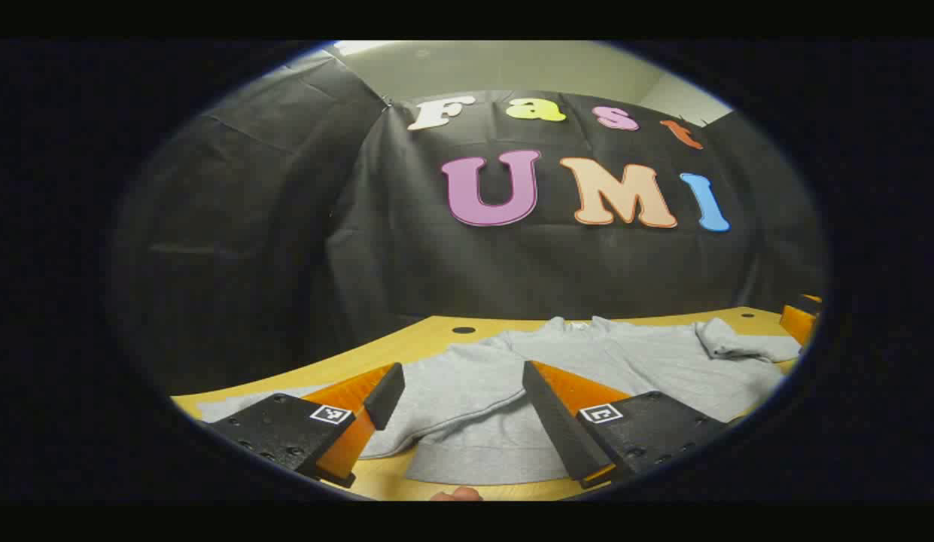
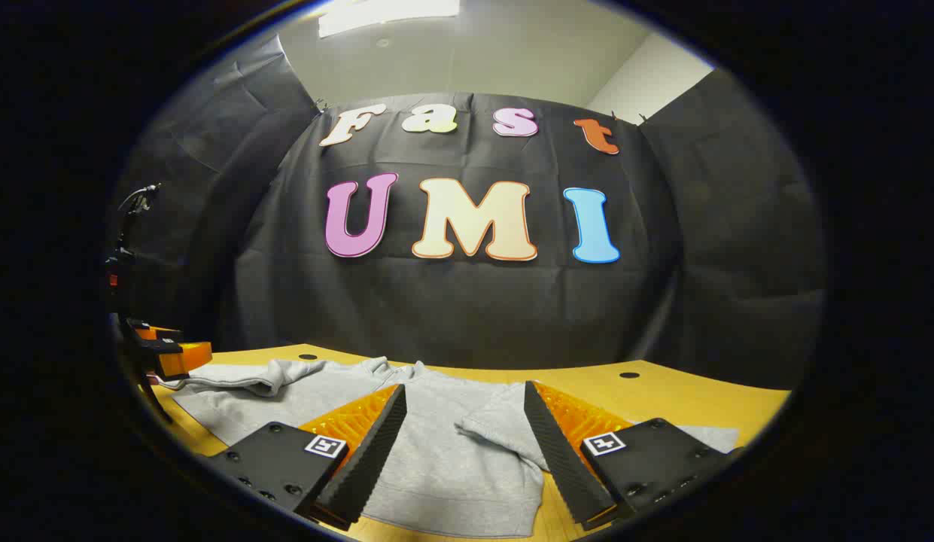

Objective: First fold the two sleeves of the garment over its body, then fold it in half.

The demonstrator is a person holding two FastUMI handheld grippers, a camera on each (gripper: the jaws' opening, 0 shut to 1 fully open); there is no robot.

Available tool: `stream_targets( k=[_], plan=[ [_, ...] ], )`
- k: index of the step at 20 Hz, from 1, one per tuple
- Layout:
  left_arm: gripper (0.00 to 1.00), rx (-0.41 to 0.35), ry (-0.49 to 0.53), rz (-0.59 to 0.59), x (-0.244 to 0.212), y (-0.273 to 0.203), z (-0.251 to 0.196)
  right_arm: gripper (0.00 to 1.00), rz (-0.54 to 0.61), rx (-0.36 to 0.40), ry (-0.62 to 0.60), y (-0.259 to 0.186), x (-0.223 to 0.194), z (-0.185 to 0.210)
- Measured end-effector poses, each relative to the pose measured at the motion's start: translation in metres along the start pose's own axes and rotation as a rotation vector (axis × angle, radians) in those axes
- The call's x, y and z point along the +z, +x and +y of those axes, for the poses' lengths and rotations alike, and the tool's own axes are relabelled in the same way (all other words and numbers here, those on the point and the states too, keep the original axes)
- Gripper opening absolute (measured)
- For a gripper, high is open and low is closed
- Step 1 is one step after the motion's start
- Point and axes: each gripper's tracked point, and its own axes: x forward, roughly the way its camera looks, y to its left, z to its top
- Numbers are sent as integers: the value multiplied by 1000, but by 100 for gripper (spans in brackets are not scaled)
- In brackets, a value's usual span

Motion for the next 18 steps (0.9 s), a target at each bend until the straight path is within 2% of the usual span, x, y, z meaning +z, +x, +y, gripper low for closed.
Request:
stream_targets(
  k=[4,7,11,15,18],
  plan=[
    [93,0,15,-16,3,-1,-1,98,14,-2,21,3,-7,-4],
    [94,-12,15,-11,-1,-1,-4,98,106,-19,65,4,-29,-11],
    [93,-19,15,-14,0,-1,-5,99,87,-56,52,4,-24,-22],
    [94,-20,17,-12,0,-1,-5,99,92,-48,53,6,-26,-21],
    [93,-20,18,-12,-1,0,-6,98,95,8,61,5,-27,-9]
  ],
)
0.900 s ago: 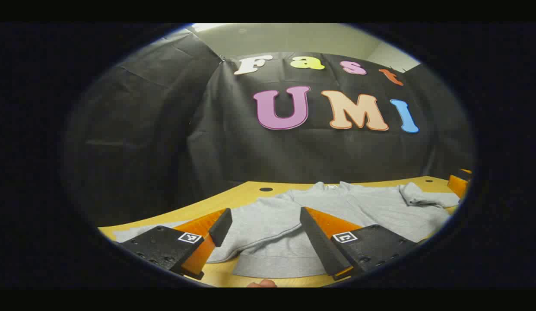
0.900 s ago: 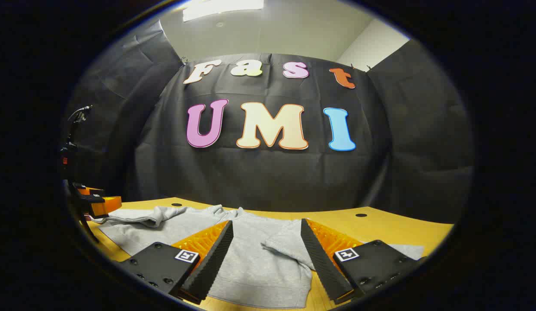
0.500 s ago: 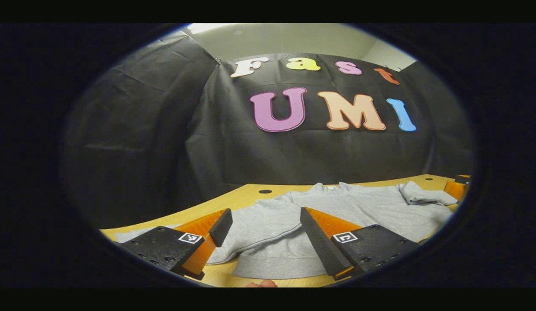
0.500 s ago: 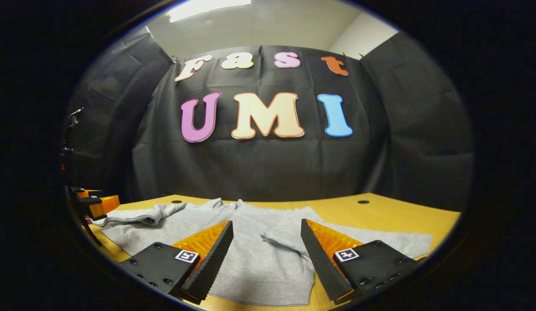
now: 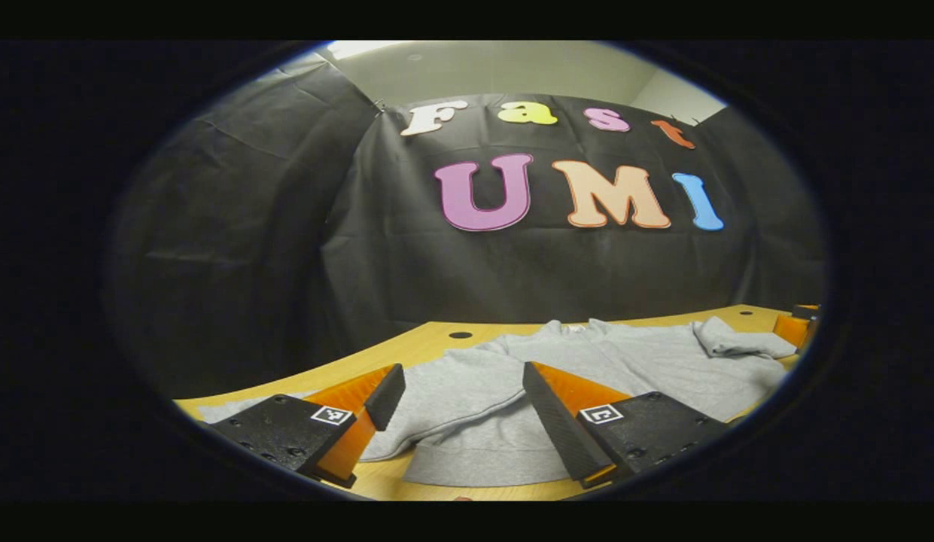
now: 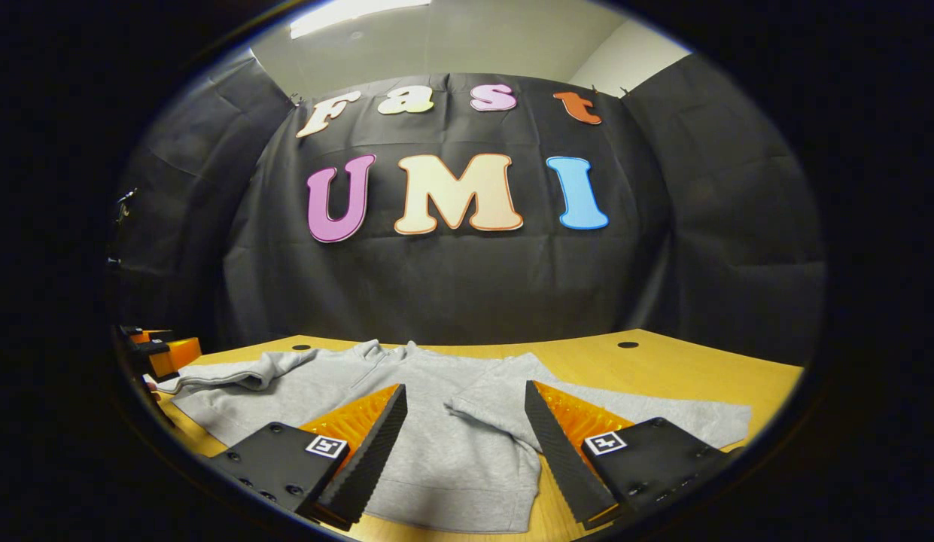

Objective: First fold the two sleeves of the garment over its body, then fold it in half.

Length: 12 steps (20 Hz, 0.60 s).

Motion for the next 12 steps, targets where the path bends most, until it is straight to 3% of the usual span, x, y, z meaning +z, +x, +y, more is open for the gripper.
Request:
stream_targets(
  k=[4,8,12],
  plan=[
    [94,-5,-5,-7,1,-1,0,98,-1,-8,-1,-1,1,-5],
    [94,-5,-4,-5,2,-1,0,98,-2,-74,-6,2,1,-17],
    [94,-6,-6,-6,2,-1,-1,98,-10,-76,-8,-2,3,-17]
  ],
)
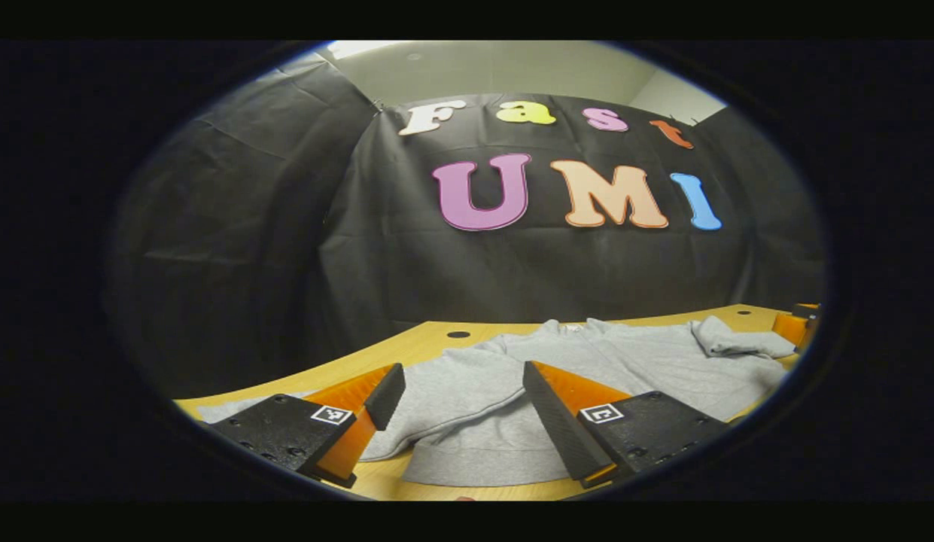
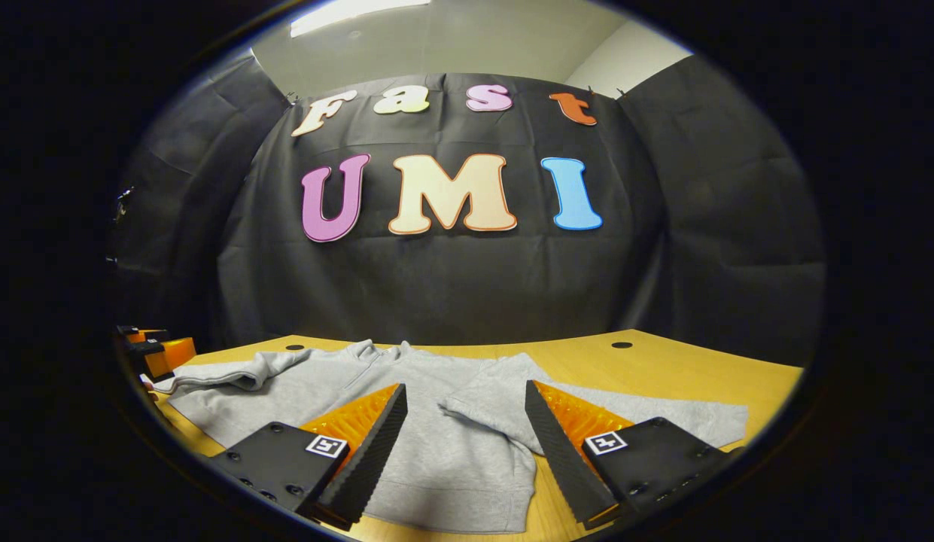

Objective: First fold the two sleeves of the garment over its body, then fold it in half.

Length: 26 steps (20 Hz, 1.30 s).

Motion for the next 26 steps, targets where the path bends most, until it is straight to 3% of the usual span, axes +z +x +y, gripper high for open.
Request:
stream_targets(
  k=[3,5,8,11,17,22,24,26],
  plan=[
    [94,-6,0,0,0,0,-1,98,14,5,38,-2,6,-13],
    [94,-7,0,0,-1,1,-1,100,-5,-11,83,-4,33,-39],
    [93,-7,0,-1,0,1,-1,98,8,-121,22,-9,69,-108],
    [94,-7,0,-1,-1,0,-1,98,106,-220,-46,-21,82,-175],
    [94,-7,1,-2,0,0,-1,96,394,-262,-60,-36,29,-245],
    [94,-7,1,-2,1,1,-2,99,630,-241,15,-45,-49,-252],
    [94,-7,1,-2,1,1,-1,96,694,-236,3,-47,-68,-252],
    [94,-7,1,-2,0,0,-1,99,741,-233,-17,-49,-81,-254]
  ],
)
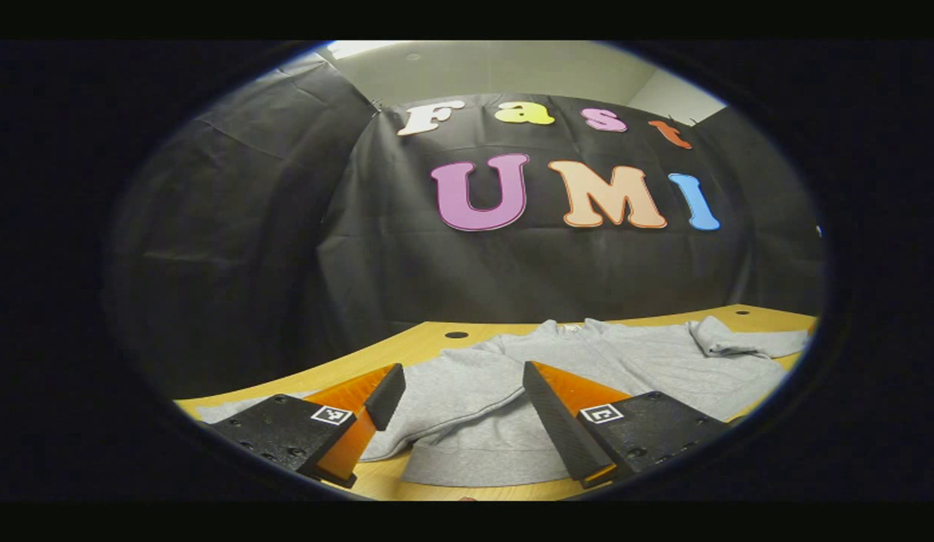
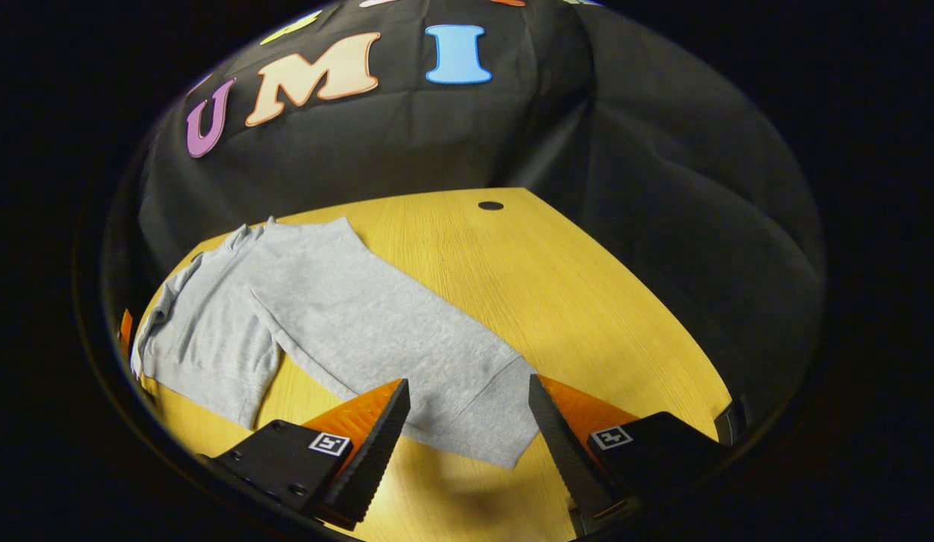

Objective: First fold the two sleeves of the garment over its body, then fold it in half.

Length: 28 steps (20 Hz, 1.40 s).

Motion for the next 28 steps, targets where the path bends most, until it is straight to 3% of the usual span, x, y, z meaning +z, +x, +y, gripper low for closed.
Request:
stream_targets(
  k=[4,12,15,16,17,18,19,21,22,23,28],
  plan=[
    [94,0,0,0,-1,0,-1,99,56,3,15,10,-10,0],
    [94,0,0,-1,0,0,-1,100,47,34,4,11,-13,2],
    [94,0,-1,-1,-1,0,-1,81,47,56,-1,8,-13,11],
    [94,0,-1,-1,0,0,-1,63,45,57,-3,8,-12,13],
    [94,0,-1,-1,0,0,-1,62,52,64,2,9,-15,17],
    [94,0,-1,-1,0,-1,0,48,57,69,9,7,-14,20],
    [93,0,-1,-1,0,-1,-1,43,67,81,18,6,-15,24],
    [94,1,-1,-1,1,0,-1,11,86,110,24,4,-17,26],
    [93,1,-1,-1,0,-1,-1,10,85,110,32,3,-16,27],
    [94,1,-1,-1,0,-1,-1,3,85,110,31,2,-16,28],
    [94,1,-1,-1,0,-1,-1,2,87,107,-2,-1,-14,36]
  ],
)
